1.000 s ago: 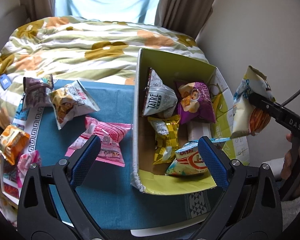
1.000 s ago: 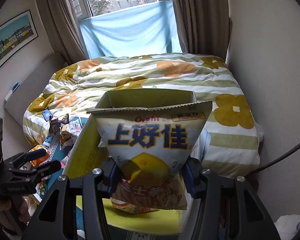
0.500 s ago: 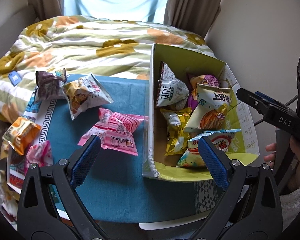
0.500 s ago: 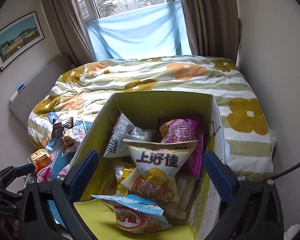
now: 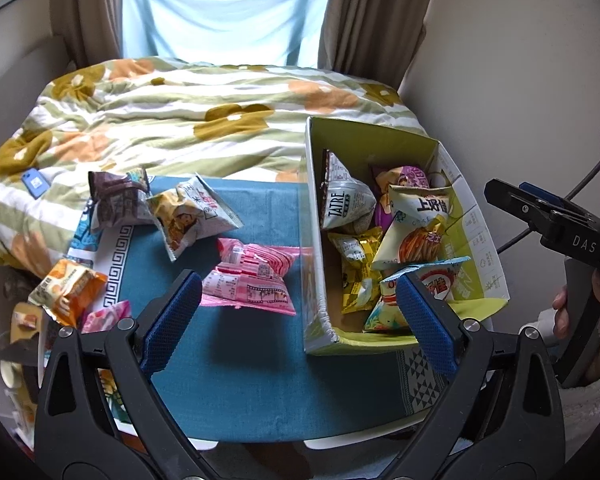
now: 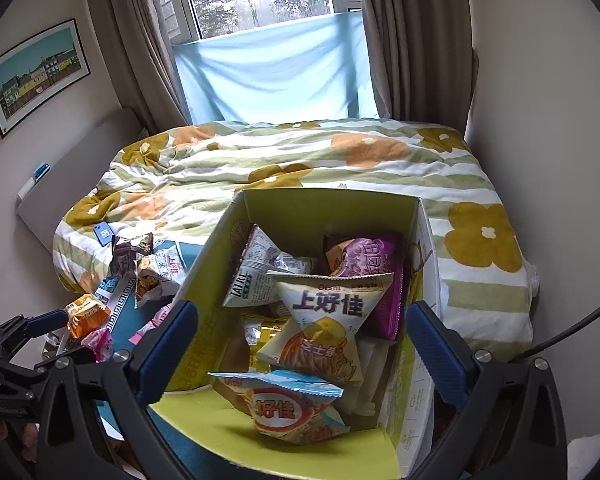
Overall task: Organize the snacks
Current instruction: 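Withdraw both tools from the box back toward the remaining snacks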
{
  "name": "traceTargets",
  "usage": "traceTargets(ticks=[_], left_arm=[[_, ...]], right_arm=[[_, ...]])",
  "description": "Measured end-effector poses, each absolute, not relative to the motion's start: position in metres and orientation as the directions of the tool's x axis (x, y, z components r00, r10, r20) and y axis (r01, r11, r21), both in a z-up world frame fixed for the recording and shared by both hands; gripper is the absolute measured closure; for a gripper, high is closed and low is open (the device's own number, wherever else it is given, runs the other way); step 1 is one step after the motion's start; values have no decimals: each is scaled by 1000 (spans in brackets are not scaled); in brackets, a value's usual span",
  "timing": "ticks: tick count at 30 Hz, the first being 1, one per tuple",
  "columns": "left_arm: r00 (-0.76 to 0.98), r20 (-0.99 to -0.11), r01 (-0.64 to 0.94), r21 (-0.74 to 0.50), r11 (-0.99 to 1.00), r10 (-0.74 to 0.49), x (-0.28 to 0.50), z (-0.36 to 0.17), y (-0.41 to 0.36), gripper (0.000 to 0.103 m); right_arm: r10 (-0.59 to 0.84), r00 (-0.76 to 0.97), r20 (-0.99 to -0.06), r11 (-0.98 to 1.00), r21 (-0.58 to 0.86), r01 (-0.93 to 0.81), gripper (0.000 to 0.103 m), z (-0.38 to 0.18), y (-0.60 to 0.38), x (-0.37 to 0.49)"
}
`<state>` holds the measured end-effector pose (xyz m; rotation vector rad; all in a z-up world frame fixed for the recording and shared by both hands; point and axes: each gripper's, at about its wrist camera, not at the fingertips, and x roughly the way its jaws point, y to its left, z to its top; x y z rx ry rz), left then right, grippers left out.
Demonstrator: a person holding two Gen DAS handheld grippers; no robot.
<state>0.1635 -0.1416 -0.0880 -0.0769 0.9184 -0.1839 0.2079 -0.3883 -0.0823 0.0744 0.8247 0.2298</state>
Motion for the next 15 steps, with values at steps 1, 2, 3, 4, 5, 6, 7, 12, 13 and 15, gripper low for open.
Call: traceTargets(ticks=[1, 2, 3, 4, 5, 6, 7, 12, 13, 15], left_arm=[[598, -778, 134, -142, 981, -194, 161, -84, -136, 6], [605, -772, 144, -136, 980, -196, 158, -79, -129, 6], [612, -767, 154, -127, 980, -196, 155, -75, -123, 6], [618, -763, 163, -115, 980, -192, 153, -71, -114, 6], [622, -760, 169, -103, 980, -187, 151, -67, -106, 6], [626, -758, 174, -93, 980, -183, 149, -64, -96, 6], [628, -757, 178, -86, 980, -180, 148, -60, -85, 6], [641, -751, 161, -70, 984, -158, 140, -47, -23, 6], [644, -749, 156, -68, 985, -154, 139, -46, -10, 6], [648, -747, 145, -68, 987, -147, 136, -45, 15, 6]], right_arm=[[224, 662, -715, 974, 145, -173, 0, -77, -384, 204], [214, 667, -714, 976, 133, -171, 0, -72, -378, 200], [209, 672, -711, 977, 126, -170, 0, -67, -372, 197], [208, 678, -705, 977, 125, -170, 0, -63, -366, 194], [209, 686, -697, 977, 126, -169, 0, -58, -359, 189], [210, 692, -691, 977, 129, -167, 0, -55, -353, 186], [212, 696, -686, 977, 134, -166, 0, -52, -345, 183], [229, 709, -667, 973, 173, -151, 0, -40, -297, 169], [236, 710, -664, 971, 181, -153, 0, -40, -287, 166], [228, 713, -663, 973, 177, -146, 0, -39, -265, 161]])
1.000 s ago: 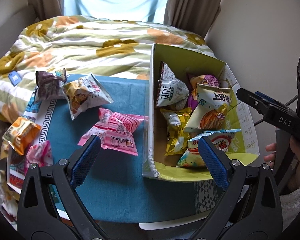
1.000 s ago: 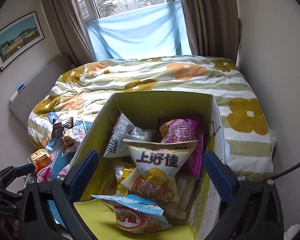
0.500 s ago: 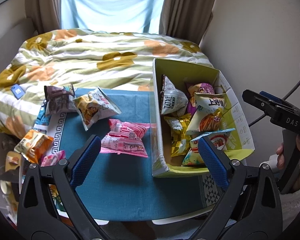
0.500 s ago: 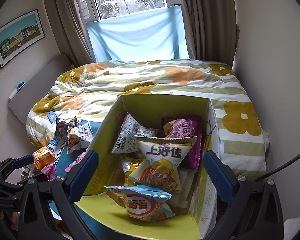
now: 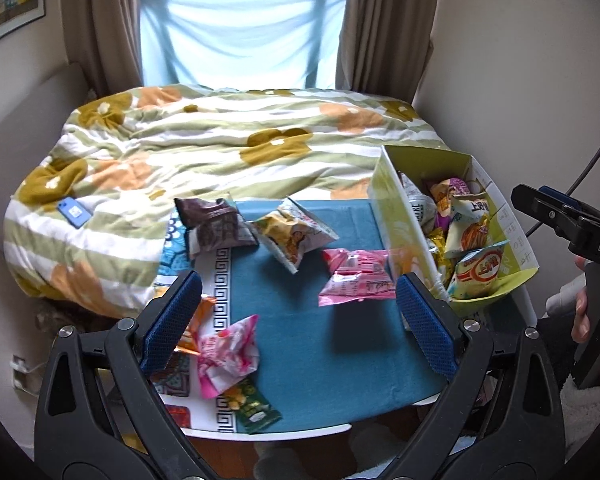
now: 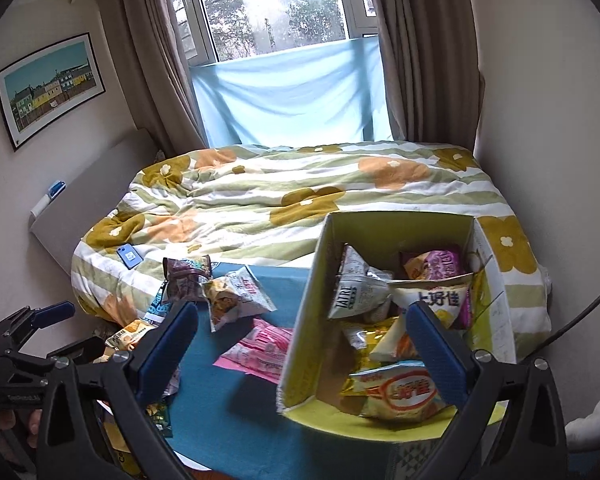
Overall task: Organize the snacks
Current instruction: 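Withdraw both tools from the box back toward the remaining snacks, then grasp the chiffon cake packet with left gripper while right gripper grasps pink strawberry bag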
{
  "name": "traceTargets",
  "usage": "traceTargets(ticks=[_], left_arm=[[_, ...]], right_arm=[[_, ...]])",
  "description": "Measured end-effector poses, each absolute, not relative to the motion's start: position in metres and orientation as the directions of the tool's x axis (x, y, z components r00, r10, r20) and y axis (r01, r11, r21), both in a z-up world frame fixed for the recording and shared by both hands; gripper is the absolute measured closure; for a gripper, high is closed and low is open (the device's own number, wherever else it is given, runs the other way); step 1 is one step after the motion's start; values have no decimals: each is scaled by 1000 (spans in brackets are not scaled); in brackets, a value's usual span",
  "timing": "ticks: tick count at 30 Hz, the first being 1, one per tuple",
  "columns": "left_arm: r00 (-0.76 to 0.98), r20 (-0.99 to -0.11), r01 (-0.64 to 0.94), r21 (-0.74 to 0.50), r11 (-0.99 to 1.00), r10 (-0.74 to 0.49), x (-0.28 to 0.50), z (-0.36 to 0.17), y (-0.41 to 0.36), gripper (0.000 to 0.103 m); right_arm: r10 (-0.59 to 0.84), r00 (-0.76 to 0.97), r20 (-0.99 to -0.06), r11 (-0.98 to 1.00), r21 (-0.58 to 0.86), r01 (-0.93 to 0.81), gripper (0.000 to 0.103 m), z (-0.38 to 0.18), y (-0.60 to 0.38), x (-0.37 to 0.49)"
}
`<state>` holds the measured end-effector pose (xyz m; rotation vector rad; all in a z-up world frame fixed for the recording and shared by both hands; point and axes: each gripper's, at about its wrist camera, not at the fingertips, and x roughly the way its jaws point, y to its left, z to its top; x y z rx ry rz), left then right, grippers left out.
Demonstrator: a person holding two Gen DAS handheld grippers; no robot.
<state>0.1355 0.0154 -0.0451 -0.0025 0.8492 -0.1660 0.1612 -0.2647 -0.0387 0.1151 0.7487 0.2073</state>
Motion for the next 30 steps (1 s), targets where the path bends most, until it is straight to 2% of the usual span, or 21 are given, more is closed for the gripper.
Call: traceTargets(ticks=[9, 14, 20, 30], left_arm=[[628, -767, 125, -67, 990, -131, 134, -57, 110, 6], [591, -796, 165, -37, 986, -129, 141, -75, 141, 6], [517, -845, 190, -46, 981, -140, 163, -116, 165, 6], [399, -905, 185, -78, 980, -147, 210, -205, 169, 6]], right_arm=[[221, 711, -668, 975, 167, -146, 0, -51, -171, 136], [251, 694, -675, 967, 215, -140, 0, -75, -129, 126], [270, 674, -688, 959, 254, -125, 0, -108, -92, 114], [329, 549, -769, 944, 289, -161, 0, -186, -55, 133]])
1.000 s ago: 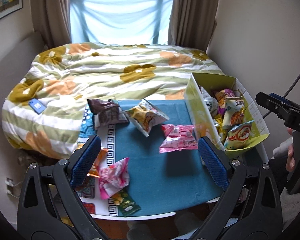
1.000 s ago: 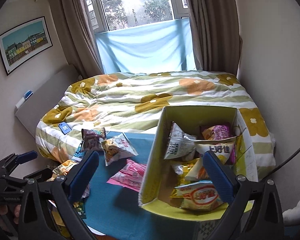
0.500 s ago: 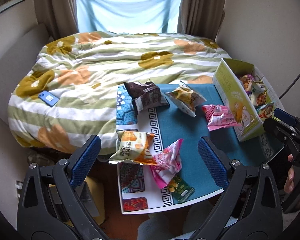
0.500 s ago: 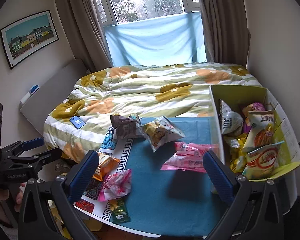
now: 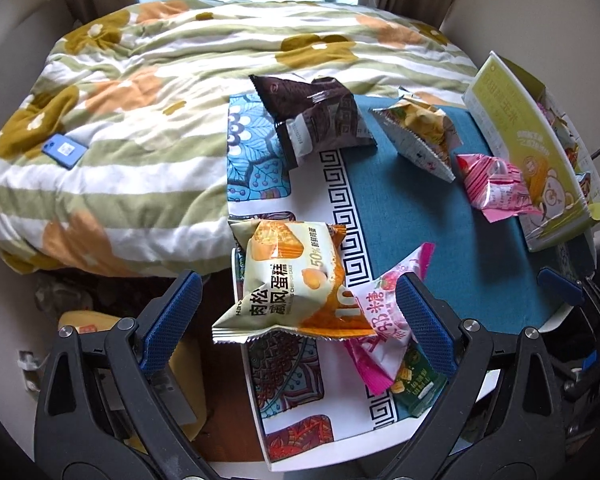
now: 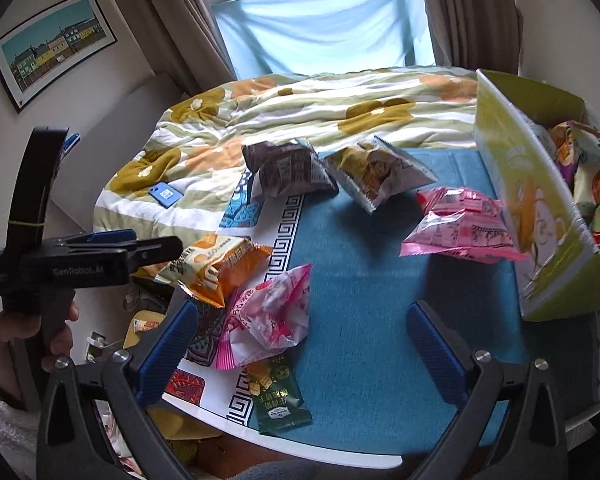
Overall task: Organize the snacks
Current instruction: 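Grasp the chiffon cake packet with left gripper while right gripper grasps pink strawberry bag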
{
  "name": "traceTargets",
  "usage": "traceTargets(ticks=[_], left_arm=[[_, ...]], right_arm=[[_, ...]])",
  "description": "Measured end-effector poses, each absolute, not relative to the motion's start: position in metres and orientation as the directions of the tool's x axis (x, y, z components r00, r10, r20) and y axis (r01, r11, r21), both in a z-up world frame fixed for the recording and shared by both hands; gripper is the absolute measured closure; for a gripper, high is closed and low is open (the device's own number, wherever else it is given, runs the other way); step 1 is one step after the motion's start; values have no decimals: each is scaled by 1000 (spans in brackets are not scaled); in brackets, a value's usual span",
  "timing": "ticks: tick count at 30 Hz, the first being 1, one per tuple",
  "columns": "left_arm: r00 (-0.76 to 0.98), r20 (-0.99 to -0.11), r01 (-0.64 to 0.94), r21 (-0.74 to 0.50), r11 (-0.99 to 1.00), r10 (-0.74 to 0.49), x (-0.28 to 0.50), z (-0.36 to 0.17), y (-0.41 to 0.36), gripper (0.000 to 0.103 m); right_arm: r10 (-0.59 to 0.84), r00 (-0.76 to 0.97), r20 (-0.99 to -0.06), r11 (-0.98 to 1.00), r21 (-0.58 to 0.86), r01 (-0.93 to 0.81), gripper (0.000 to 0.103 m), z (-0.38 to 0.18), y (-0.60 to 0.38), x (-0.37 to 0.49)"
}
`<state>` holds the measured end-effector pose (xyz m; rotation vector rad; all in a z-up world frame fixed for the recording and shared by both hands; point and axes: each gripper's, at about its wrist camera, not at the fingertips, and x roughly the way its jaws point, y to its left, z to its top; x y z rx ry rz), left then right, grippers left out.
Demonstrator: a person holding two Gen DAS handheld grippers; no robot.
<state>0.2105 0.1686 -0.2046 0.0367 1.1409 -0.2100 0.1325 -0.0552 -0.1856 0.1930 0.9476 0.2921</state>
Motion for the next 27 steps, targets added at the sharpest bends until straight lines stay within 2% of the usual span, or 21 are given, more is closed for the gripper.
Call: traceTargets(ticks=[5, 8, 11, 17, 24, 27], left_arm=[[384, -917, 201, -28, 979, -105, 224, -244, 160, 6], [373, -926, 211, 16, 977, -65, 229, -261, 154, 13], [376, -926, 215, 39, 976, -46, 231, -273, 151, 14], [384, -923, 229, 104, 968, 8, 231, -285, 144, 16], [404, -913, 220, 157, 963, 56, 228, -284, 145, 29], [405, -912, 215, 159, 964, 60, 228, -283, 145, 31]], right_arm=[[351, 490, -798, 936, 279, -216, 0, -224, -33, 148], [369, 452, -812, 926, 283, -248, 0, -243, -20, 156], [377, 425, -823, 920, 278, -277, 0, -255, -10, 164], [377, 396, -837, 913, 263, -312, 0, -267, 0, 173], [359, 400, -843, 912, 224, -345, 0, -271, 9, 178], [349, 403, -846, 912, 206, -356, 0, -274, 14, 180]])
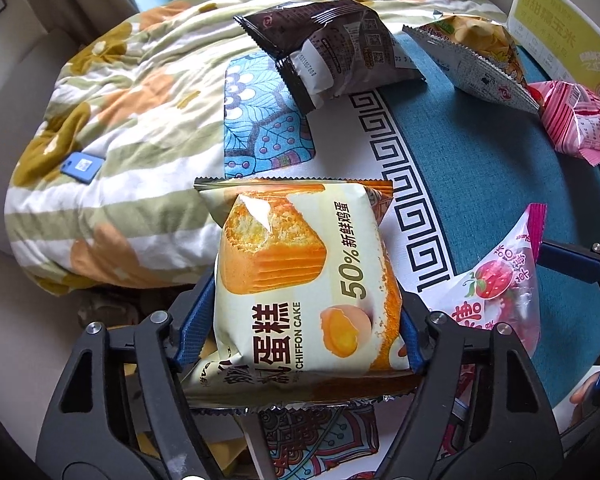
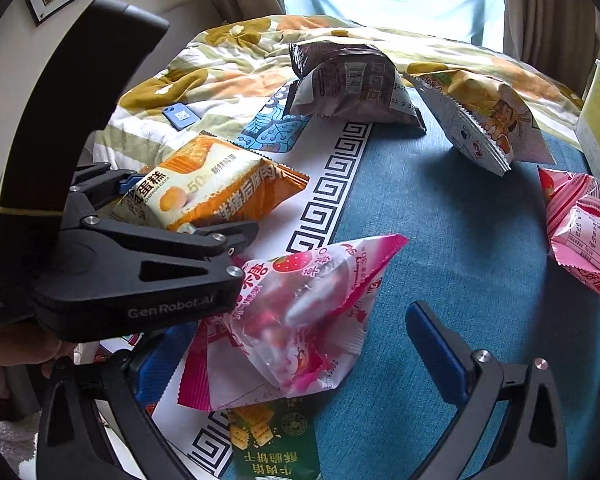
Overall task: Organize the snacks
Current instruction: 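Grasp the chiffon cake packet with left gripper while right gripper grasps pink strawberry bag, then carry both packets into the cardboard box and open both grippers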
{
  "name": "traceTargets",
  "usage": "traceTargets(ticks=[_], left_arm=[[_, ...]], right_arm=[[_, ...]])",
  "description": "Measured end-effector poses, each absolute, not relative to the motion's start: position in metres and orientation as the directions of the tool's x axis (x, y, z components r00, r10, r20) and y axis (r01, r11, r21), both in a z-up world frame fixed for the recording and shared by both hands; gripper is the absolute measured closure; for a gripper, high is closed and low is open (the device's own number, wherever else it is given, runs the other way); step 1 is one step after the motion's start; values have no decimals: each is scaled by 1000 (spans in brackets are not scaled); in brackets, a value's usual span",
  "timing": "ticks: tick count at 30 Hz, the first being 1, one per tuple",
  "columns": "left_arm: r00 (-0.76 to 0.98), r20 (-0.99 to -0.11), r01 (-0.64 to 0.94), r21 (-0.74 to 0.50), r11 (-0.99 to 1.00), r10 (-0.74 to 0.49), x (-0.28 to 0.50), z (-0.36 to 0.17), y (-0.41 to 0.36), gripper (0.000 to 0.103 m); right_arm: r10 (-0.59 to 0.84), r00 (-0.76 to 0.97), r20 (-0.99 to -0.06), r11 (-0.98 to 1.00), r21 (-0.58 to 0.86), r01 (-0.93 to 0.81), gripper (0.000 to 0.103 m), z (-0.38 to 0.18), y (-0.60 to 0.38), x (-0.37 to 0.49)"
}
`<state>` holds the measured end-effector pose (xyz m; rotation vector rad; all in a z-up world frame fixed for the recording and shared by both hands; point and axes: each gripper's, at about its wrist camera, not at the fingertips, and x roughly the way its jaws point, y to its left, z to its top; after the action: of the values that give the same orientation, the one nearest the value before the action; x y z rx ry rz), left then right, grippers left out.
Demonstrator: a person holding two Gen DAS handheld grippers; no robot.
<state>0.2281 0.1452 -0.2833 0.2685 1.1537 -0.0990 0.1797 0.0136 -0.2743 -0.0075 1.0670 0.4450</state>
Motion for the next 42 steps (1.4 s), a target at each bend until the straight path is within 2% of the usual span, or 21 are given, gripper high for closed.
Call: traceTargets(ticks=[7, 16, 19, 21, 25, 26, 31, 42], left_arm=[[402, -913, 195, 154, 969, 64, 229, -282, 148, 33], [415, -904, 199, 204, 959, 106, 221, -277, 139, 33], [420, -901, 197, 205, 959, 107, 218, -273, 137, 34], [423, -899, 202, 218, 955, 116, 216, -272, 134, 34], [426, -897, 204, 223, 953, 119, 213, -270, 131, 35], [425, -898, 202, 220, 954, 117, 214, -269, 132, 35], [435, -894, 203, 213, 956, 107, 213, -261, 133, 38], [477, -874, 230, 223, 947, 90, 199, -234, 118, 40]], right_arm=[[339, 407, -848, 905, 176, -387, 2, -276, 22, 186], [330, 424, -844, 899, 144, -413, 4, -272, 22, 186], [329, 395, -858, 890, 141, -434, 18, -277, 27, 186], [341, 392, -855, 883, 147, -446, 24, -279, 27, 183], [331, 399, -855, 874, 119, -471, 46, -278, 29, 181], [336, 398, -854, 873, 123, -472, 48, -277, 28, 182], [342, 412, -844, 880, 135, -455, 52, -272, 22, 179], [323, 458, -828, 901, 120, -417, 53, -244, 3, 166]])
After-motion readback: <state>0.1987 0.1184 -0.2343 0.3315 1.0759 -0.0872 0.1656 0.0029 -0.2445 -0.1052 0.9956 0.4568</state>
